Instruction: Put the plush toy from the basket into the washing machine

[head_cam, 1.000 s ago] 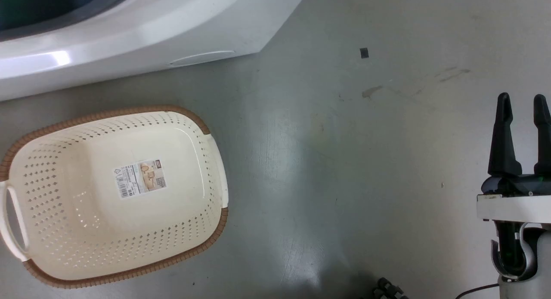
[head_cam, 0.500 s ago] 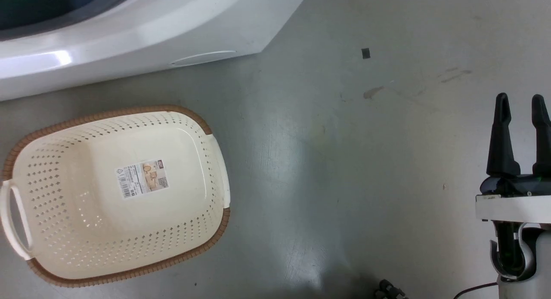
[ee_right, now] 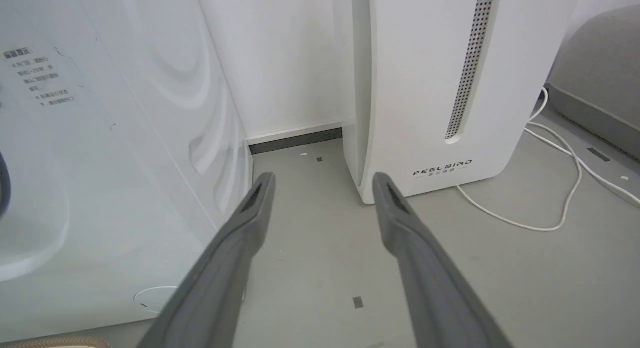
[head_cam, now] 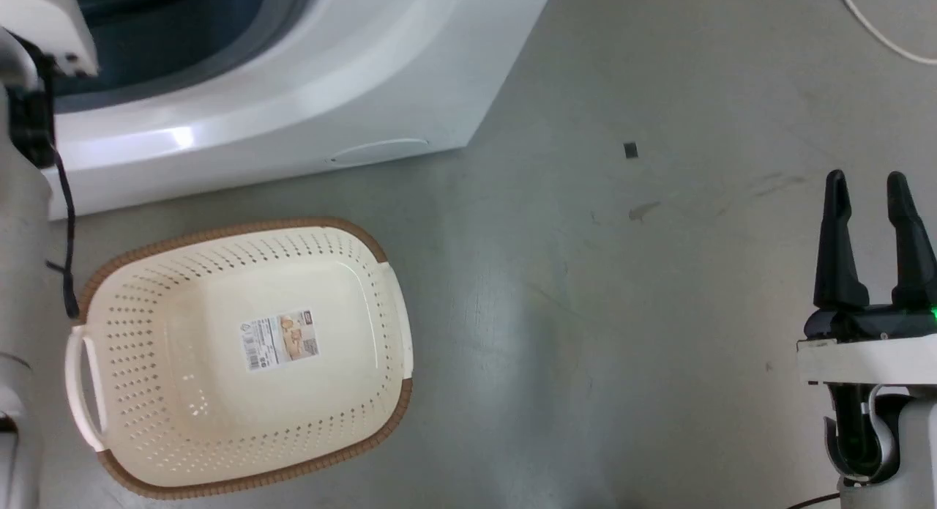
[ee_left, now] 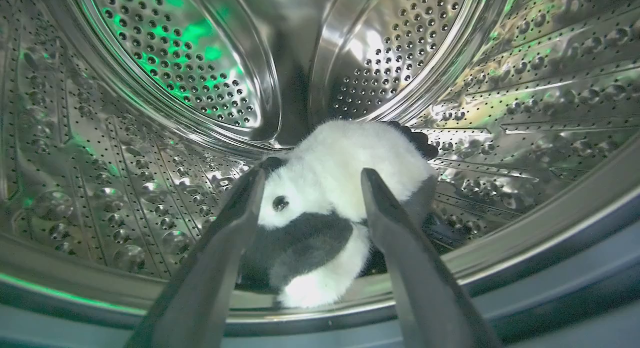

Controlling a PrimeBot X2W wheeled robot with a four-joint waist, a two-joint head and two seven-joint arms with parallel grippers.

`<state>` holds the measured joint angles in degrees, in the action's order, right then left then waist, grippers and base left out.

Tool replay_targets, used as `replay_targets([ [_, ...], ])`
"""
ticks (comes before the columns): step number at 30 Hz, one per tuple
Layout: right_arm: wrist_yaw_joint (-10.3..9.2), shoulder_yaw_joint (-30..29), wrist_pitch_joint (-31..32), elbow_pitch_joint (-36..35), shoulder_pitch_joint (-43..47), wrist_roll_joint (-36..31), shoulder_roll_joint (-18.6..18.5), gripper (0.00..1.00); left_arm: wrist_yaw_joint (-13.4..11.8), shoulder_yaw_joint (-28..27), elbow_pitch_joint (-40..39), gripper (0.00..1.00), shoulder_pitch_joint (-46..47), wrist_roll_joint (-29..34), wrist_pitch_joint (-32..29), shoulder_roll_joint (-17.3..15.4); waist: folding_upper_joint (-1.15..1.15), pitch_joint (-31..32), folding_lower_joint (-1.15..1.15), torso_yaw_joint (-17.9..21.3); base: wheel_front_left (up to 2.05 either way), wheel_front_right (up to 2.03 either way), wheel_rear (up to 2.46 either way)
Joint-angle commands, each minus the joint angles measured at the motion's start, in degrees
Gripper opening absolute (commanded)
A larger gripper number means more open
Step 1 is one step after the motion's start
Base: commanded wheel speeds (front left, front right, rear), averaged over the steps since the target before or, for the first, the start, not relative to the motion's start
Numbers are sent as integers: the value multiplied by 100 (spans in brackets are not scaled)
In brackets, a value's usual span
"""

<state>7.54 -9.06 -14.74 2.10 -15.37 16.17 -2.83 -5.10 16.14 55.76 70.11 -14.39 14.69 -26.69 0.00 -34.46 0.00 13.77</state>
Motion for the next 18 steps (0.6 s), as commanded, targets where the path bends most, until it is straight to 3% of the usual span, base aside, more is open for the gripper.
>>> replay_targets([
  [1,-5,13,-26,23,68,-10,-5,100,-19,-34,-69,100,-191,-29,30,27,0,198,0,-81,0,0,0],
  [18,-5,5,-26,108,527,-243,-5,100,-181,-803,-1703,100,-2483,-105,30,581,0,1361,0,-596,0,0,0],
])
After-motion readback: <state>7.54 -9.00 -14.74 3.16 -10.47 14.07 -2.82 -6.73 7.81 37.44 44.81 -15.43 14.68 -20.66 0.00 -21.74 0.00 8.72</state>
